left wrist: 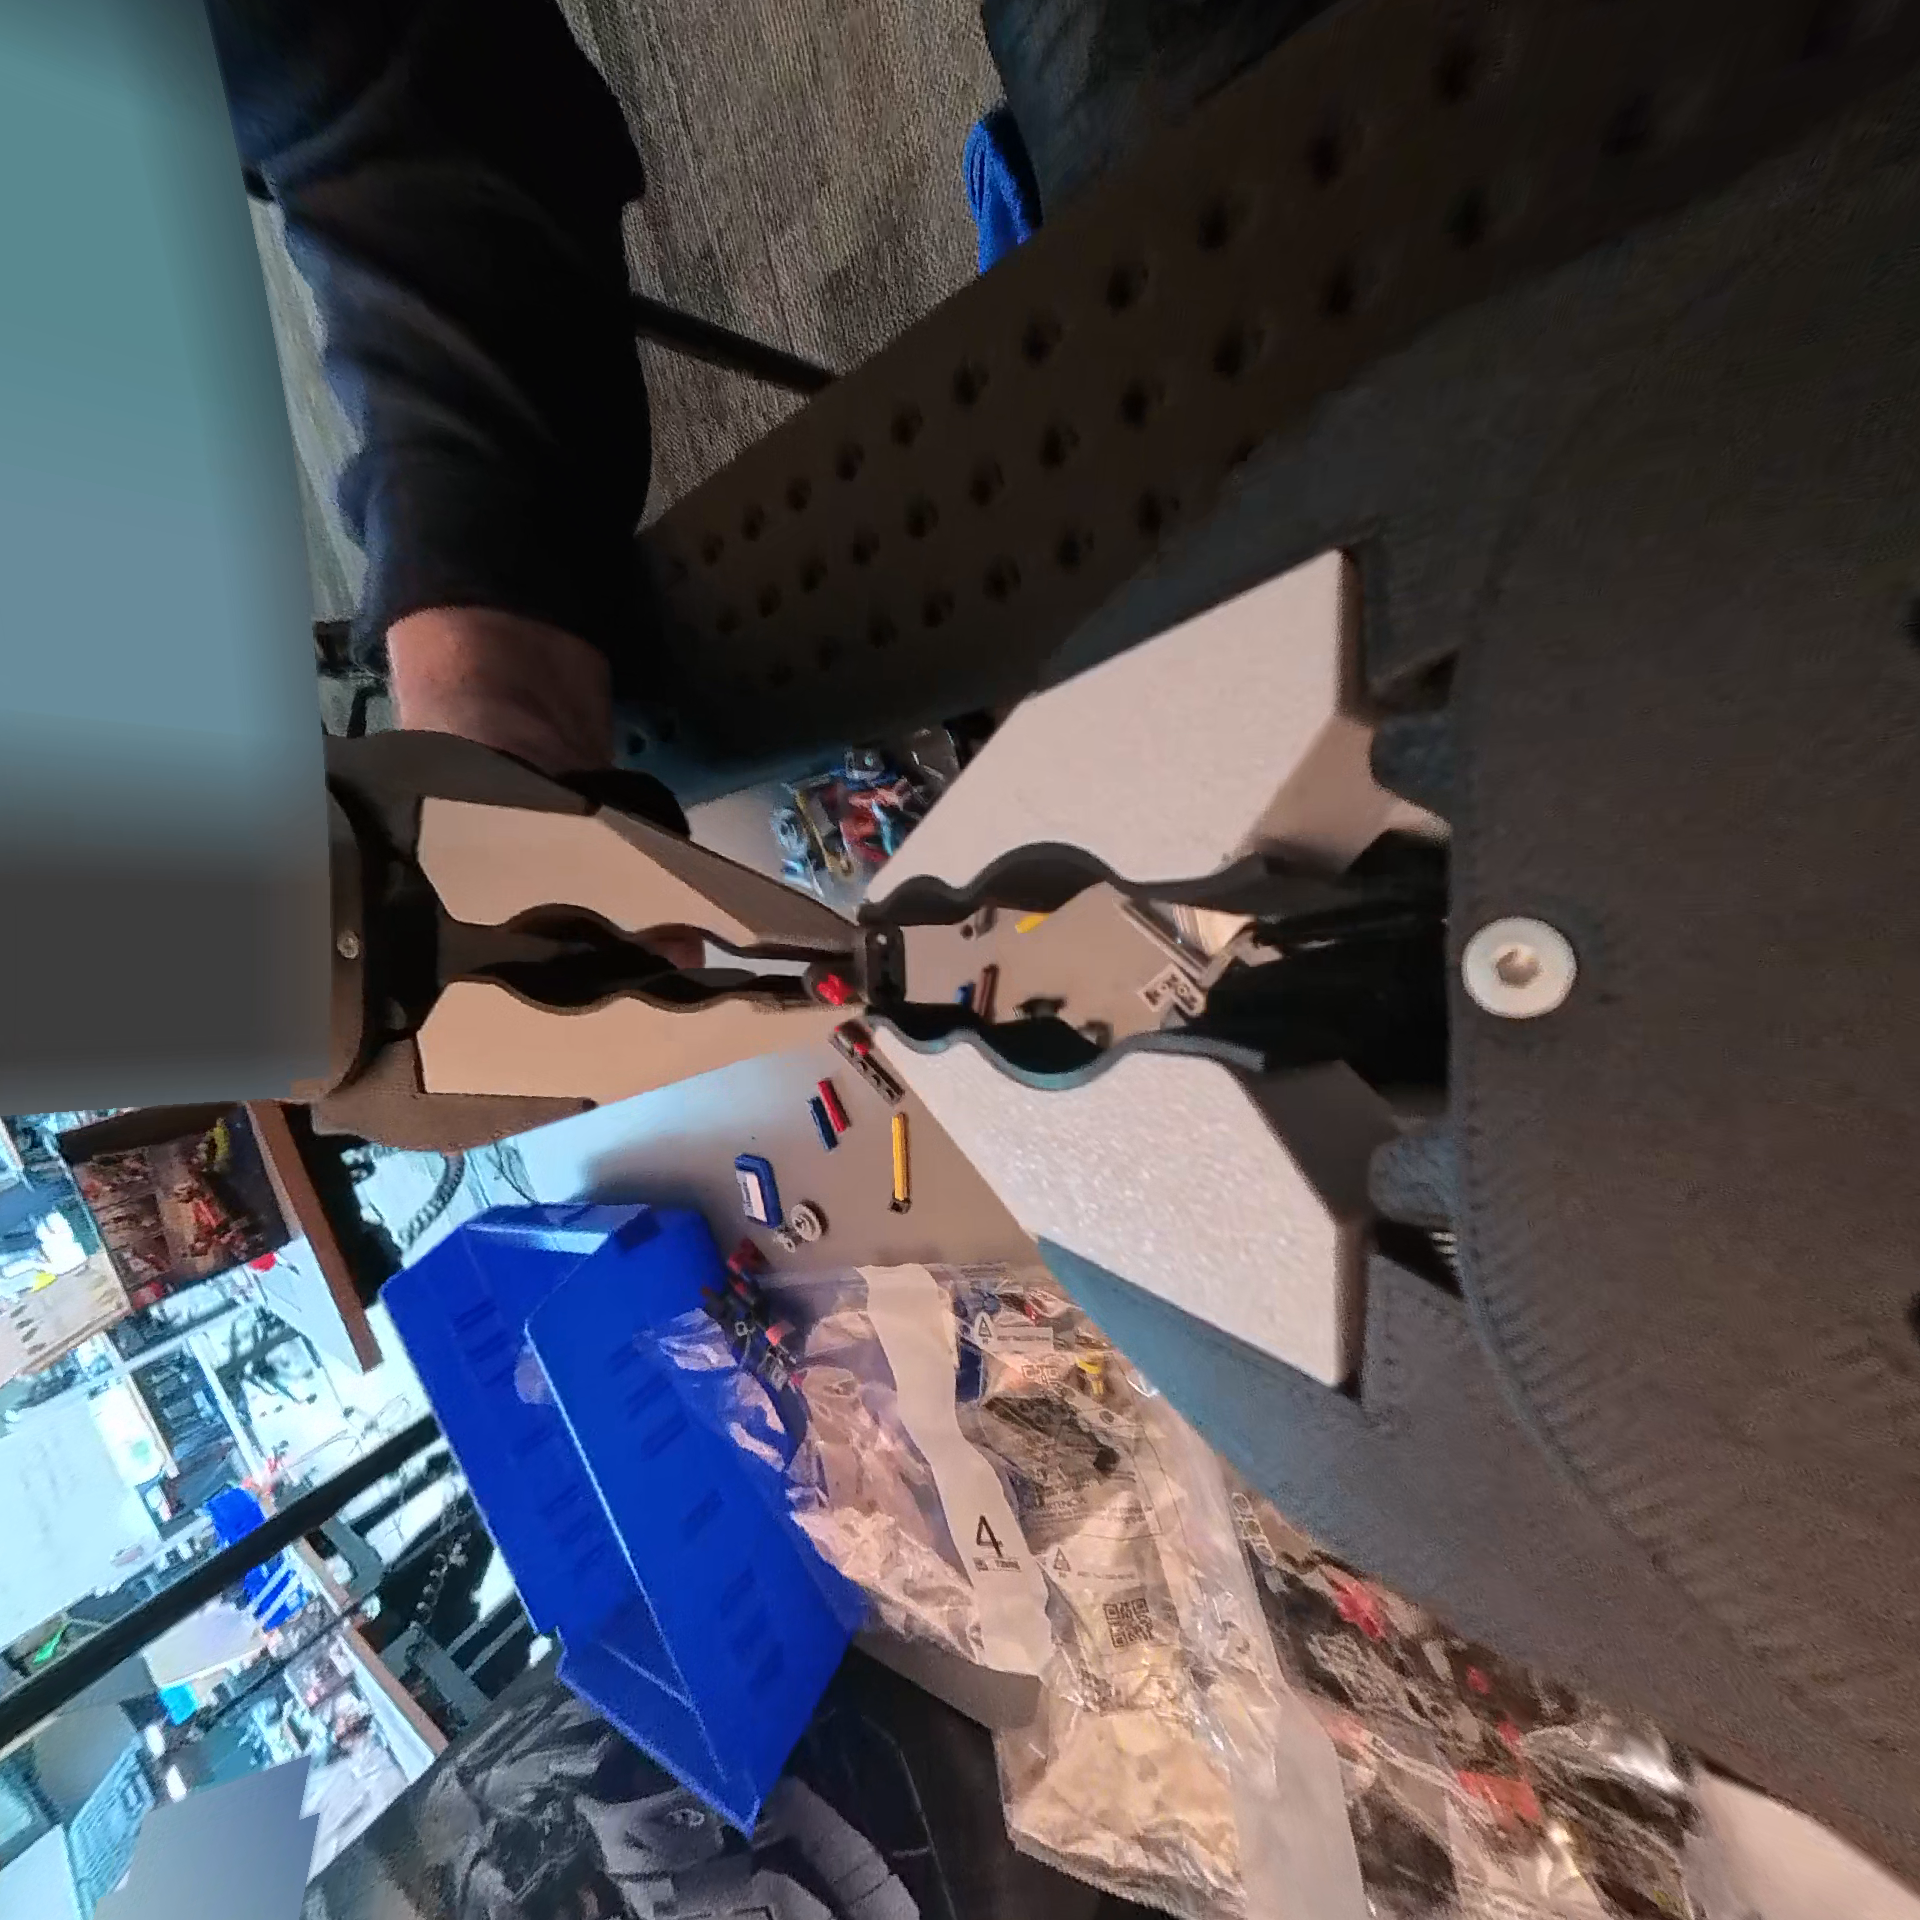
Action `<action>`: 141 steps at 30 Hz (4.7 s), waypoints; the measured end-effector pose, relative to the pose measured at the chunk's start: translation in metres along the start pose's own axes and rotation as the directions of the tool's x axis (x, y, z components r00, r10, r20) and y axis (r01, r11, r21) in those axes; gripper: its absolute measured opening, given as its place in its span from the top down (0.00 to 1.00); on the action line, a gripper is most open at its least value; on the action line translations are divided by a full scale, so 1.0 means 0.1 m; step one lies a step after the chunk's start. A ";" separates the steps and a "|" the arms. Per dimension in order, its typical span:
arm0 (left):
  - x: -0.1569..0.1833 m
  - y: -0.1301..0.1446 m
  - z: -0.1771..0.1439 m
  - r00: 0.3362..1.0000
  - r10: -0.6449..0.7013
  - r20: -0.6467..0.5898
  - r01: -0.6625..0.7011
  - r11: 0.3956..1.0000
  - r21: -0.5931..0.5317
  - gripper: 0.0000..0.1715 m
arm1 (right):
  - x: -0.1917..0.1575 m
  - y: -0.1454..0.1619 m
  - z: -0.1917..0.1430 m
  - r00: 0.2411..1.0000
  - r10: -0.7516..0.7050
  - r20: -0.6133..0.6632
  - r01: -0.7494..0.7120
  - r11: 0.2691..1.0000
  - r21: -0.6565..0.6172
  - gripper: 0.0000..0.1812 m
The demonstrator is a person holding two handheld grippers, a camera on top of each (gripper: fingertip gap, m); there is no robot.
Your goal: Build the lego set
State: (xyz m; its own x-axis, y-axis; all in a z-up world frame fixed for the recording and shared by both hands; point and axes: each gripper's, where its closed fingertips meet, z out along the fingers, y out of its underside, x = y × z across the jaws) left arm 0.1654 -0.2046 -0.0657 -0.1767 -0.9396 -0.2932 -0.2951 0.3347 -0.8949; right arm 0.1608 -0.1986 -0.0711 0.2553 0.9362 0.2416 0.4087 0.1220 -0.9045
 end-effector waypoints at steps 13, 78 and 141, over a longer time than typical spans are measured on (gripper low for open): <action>-0.46 -0.18 -0.68 0.983 -0.157 0.099 0.134 0.969 0.205 0.92 | 0.11 0.17 -0.22 0.997 0.071 -0.010 -0.071 0.997 -0.002 1.00; -0.16 0.65 -0.05 1.000 -0.008 0.026 0.014 0.965 -0.261 0.75 | 0.51 0.46 -0.14 0.969 0.122 -0.215 -0.157 0.976 -0.154 1.00; -0.51 0.75 -0.49 0.989 -0.034 0.145 0.081 0.939 -0.333 0.75 | -0.65 0.41 0.82 0.967 0.123 0.222 -0.002 0.879 -0.478 0.87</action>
State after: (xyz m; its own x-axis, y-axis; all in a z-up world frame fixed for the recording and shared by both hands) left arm 0.1058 -0.1280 -0.1017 -0.0284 -0.9508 -0.3085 -0.6042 0.2622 -0.7524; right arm 0.0891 -0.2274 -0.1526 0.1026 0.9937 0.0446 0.7772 -0.0521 -0.6271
